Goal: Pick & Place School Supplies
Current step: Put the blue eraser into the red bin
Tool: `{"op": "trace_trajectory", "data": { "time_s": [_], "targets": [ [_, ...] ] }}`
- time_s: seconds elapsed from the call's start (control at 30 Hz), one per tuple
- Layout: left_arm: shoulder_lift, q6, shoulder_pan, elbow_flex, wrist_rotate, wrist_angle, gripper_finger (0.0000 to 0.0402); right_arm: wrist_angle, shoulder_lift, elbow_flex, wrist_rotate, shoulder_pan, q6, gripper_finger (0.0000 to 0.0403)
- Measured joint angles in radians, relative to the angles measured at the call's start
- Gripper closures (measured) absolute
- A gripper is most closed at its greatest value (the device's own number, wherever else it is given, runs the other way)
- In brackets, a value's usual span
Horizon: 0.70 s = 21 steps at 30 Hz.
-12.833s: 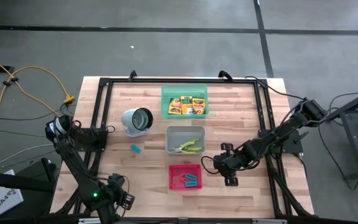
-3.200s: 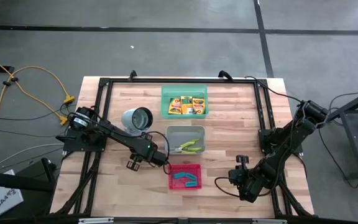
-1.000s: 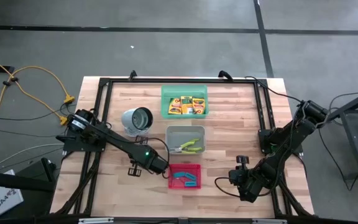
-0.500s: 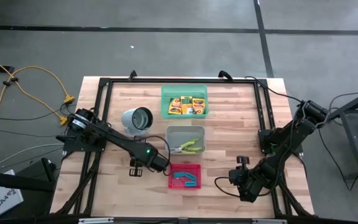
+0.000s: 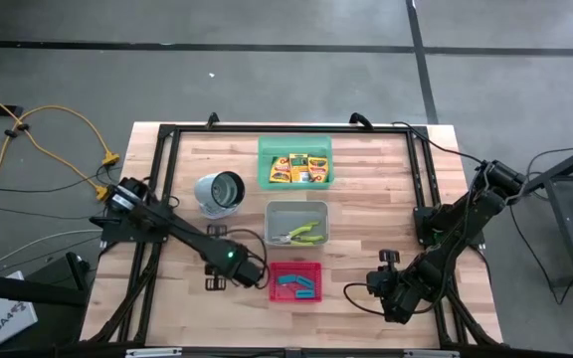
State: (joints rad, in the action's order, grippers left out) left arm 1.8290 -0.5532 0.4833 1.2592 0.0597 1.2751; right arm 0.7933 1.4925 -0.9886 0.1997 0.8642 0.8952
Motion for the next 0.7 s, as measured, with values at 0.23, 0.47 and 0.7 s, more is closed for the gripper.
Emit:
{"op": "trace_trajectory", "data": {
  "time_s": [0.23, 0.47, 0.7],
  "targets": [
    [0.0, -0.319, 0.093, -0.002, 0.076, 0.049, 0.0253, 0.0, 0.0, 0.0, 0.0, 0.0, -0.001, 0.0266],
    [0.0, -0.688, 0.125, -0.002, 0.107, 0.052, 0.0253, 0.0, 0.0, 0.0, 0.002, 0.0, -0.005, 0.0266],
    [-0.007, -0.767, 0.183, -0.002, 0.206, 0.036, 0.0253, -0.006, 0.0, 0.0, 0.003, 0.0, -0.004, 0.0266]
  ]
}}
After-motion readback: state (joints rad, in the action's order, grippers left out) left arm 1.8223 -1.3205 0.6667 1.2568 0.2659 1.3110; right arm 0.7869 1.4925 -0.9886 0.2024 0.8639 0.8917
